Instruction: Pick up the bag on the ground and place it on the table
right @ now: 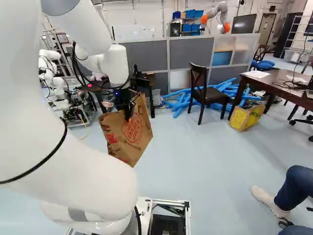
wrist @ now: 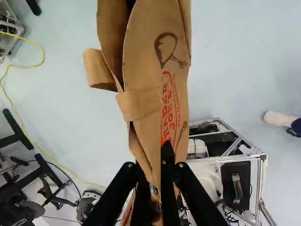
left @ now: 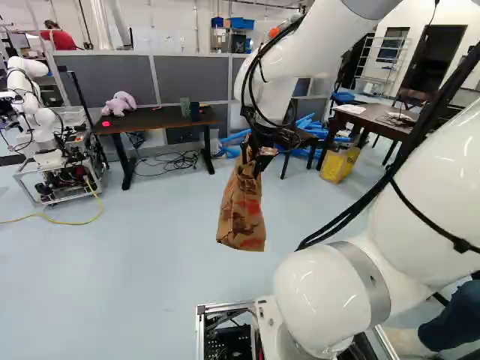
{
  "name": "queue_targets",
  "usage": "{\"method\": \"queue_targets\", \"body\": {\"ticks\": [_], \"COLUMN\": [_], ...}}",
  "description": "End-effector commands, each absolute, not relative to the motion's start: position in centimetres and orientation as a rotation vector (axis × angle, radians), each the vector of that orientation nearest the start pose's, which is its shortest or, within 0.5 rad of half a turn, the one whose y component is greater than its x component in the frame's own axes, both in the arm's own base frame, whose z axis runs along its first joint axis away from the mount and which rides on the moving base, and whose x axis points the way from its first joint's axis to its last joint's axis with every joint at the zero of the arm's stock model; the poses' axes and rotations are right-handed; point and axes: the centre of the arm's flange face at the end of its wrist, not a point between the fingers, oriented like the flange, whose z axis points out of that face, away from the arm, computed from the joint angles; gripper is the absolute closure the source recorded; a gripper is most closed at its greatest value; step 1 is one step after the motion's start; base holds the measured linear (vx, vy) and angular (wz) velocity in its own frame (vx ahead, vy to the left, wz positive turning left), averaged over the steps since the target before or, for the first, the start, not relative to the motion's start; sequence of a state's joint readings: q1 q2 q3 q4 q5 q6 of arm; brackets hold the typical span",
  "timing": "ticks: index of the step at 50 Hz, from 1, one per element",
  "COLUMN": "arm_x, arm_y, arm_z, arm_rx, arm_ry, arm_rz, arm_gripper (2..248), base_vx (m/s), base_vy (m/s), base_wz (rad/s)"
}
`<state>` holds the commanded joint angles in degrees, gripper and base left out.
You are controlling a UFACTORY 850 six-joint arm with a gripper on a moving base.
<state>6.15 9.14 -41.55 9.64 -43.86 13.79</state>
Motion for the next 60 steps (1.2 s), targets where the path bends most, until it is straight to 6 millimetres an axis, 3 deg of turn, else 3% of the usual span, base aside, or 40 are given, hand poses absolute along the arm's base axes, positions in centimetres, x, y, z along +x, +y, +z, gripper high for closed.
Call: {"method": "queue_targets", "body": {"ticks": [45, 60], "arm_x": [37.8, 38.0], "arm_y": [4.7, 4.7], "arm_z": [57.2, 57.6], "arm_rx": [-2.955, -2.953], "arm_ry": [0.36, 0.361], "arm_rz": [-0.171, -0.178], "arm_gripper": [225, 225], "base_vx": [0.0, 0.028], "base_vy": [0.0, -0.006], "base_wz": [0.0, -0.004]}}
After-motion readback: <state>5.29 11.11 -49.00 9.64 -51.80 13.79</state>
